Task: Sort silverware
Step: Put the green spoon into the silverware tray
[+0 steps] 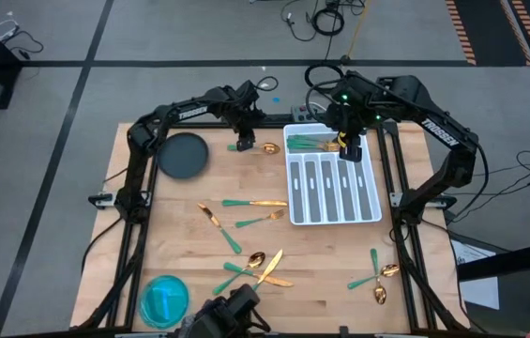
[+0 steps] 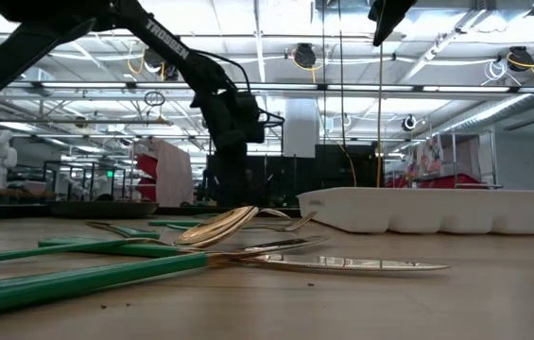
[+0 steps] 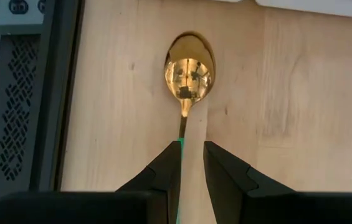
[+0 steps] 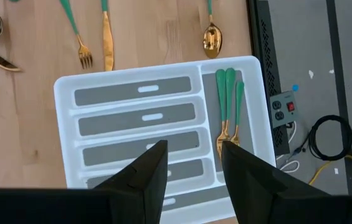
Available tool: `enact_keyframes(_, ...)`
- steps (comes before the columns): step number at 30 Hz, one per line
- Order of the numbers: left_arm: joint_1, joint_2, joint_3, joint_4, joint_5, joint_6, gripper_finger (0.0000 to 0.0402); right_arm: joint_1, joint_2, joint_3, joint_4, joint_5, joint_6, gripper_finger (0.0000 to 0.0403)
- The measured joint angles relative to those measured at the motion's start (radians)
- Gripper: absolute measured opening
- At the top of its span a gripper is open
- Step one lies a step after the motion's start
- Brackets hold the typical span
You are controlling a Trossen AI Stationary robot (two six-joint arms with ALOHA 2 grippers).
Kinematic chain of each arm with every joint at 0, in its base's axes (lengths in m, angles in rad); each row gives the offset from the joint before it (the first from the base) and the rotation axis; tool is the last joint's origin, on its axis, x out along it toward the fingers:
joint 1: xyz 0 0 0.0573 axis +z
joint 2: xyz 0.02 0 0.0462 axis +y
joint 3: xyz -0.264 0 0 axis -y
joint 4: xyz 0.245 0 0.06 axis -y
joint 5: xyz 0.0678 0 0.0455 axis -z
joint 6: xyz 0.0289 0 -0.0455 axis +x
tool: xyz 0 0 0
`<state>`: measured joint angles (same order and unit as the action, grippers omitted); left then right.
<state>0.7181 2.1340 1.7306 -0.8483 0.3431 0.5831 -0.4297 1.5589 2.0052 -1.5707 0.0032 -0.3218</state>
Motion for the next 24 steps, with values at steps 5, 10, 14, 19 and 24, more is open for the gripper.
enact_keyframes(5,0.0,0.007,0.0,0.005,0.004,0.006,0.0076,0.0,0.0,0.0,0.0,-0.002,0.0,0.0144)
enact_keyframes(10,0.0,0.007,-0.001,0.064,-0.005,0.002,0.0076,0.0,0.0,0.0,0.0,-0.003,0.0,0.0144)
enact_keyframes(14,-0.007,0.02,-0.001,0.114,-0.1,-0.03,0.0076,0.0,0.0,0.0,0.0,-0.004,0.0,0.0144)
enact_keyframes(19,-0.026,0.021,-0.001,0.188,-0.333,-0.188,0.0076,0.0,0.0,0.0,0.0,-0.005,-0.001,0.0144)
enact_keyframes(24,-0.042,0.01,-0.001,0.191,-0.402,-0.252,0.0076,0.0,0.0,0.0,0.0,-0.005,-0.003,0.0144)
